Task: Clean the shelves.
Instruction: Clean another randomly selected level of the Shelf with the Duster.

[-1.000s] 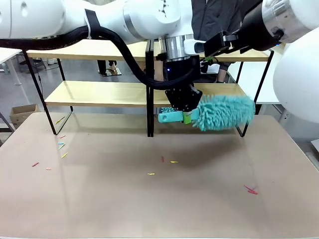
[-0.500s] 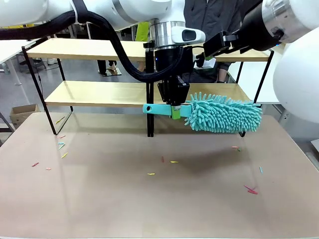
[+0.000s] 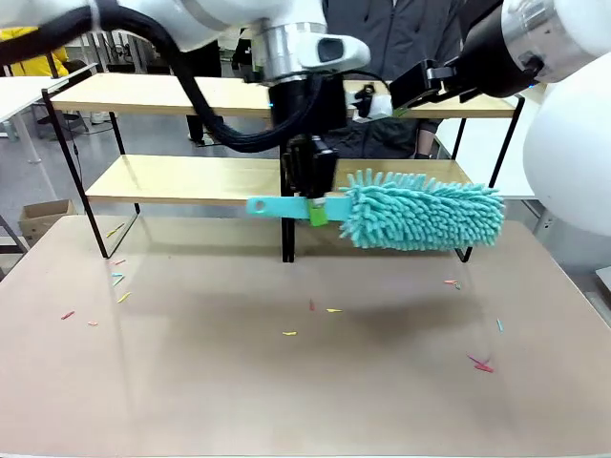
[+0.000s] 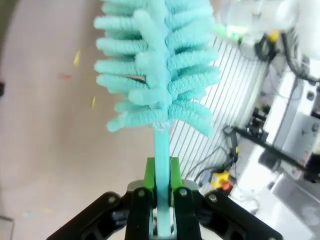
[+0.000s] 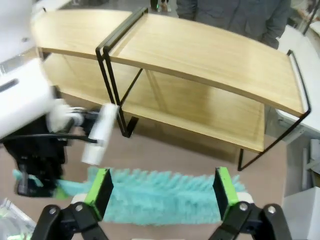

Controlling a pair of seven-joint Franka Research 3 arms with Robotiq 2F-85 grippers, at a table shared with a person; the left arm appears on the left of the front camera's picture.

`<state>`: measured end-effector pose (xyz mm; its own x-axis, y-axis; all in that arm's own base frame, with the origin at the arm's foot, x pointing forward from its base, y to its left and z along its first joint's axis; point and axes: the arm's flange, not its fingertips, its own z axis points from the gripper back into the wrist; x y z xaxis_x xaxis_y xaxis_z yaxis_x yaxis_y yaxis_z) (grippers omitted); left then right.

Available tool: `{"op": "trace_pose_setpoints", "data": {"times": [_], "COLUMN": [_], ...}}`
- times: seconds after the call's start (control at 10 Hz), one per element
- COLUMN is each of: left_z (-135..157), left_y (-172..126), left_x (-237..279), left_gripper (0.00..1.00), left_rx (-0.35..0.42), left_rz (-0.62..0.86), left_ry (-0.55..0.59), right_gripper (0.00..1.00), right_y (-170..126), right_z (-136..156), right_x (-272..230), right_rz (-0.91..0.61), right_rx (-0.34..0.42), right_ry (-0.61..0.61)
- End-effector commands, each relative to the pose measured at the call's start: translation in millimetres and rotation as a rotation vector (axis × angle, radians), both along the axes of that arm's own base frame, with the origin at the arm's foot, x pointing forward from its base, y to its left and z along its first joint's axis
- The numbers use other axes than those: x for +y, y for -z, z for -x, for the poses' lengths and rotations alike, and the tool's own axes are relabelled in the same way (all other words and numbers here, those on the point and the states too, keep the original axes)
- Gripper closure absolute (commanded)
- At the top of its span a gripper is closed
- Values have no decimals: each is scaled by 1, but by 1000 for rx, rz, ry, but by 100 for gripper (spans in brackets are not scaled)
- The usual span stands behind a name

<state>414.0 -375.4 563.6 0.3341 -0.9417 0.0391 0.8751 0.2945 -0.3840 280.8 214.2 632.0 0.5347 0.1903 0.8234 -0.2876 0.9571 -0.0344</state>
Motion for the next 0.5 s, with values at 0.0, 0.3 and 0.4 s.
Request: {"op": "trace_pose_setpoints", "data": {"times": [0.0,0.3,0.4], "left_z": [53,109,123], "left_y": [7,1,2], "left_x": [99,256,304], "left_gripper": [87,87,87], "left_rx": [-107,-218,-225], "left_rz": [-20,162,234], "left_ry": [63,-252,-435], "right_gripper": [0,0,0], "right_y": [0,0,0], "right_z": [0,0,0], "right_x": [0,0,0], "right_rz": [1,1,1], "right_rx": [-4,-4,-4], "right_ry": [1,1,1]}}
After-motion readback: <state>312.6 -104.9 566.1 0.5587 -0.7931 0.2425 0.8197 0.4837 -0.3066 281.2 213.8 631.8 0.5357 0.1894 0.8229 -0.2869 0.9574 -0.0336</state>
